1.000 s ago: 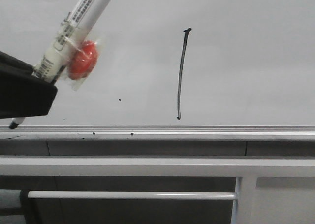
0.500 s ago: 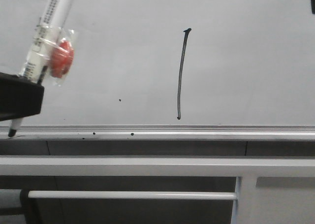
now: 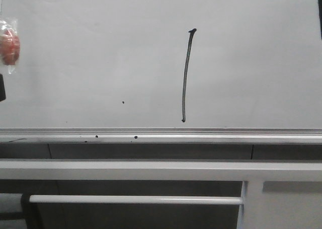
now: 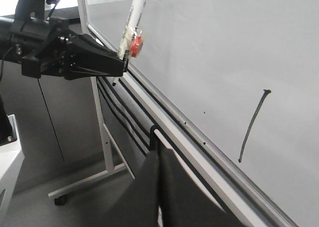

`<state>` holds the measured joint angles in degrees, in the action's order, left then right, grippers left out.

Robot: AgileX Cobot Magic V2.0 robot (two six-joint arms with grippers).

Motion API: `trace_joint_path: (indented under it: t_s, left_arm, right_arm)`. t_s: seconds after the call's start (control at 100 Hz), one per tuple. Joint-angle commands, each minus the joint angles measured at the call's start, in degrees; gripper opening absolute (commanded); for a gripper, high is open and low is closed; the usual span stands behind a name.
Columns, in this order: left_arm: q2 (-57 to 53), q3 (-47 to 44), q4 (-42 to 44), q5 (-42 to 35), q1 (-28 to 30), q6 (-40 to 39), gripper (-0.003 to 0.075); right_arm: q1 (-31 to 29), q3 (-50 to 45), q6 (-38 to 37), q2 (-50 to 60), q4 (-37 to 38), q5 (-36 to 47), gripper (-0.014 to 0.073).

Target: Write number 1 on whiteboard

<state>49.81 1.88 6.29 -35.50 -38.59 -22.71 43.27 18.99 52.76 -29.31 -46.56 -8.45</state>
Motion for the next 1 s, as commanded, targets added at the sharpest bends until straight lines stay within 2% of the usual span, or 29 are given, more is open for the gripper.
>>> trace_joint_path:
  t_s: [0.0, 0.32, 0.44, 0.63, 0.85, 0.99]
  left_arm:
    - [2.8, 0.7, -1.3, -8.3, 0.0, 0.4, -0.0020]
    - [24.0, 0.7, -4.0, -31.7, -0.1, 3.0, -0.0021]
    - [32.4, -0.1, -6.9, -43.9, -3.5, 3.1, -0.0021]
    - [40.9, 0.0, -17.8, -43.8, -12.7, 3.8, -0.0020]
    - [41.3, 0.2, -32.1, -43.8, -21.4, 6.2, -0.0020]
    - [39.4, 2.0, -33.7, -43.8, -24.3, 10.7, -0.0020]
  right_arm:
    - [-0.3, 1.6, 0.7, -0.1, -0.5, 3.5, -0.0062]
    - [-0.3, 1.6, 0.6, -0.1, -1.1, 3.5, -0.0062]
    - [-0.3, 1.6, 0.6, -0.1, -2.1, 3.0, -0.0062]
    - [-0.3, 1.6, 0.6, -0.1, -2.8, 2.8, -0.0062]
    - [-0.3, 1.6, 0.6, -1.8, -2.9, 2.8, -0.0062]
    - [-0.3, 1.6, 0.6, -3.3, -2.9, 2.7, -0.0062]
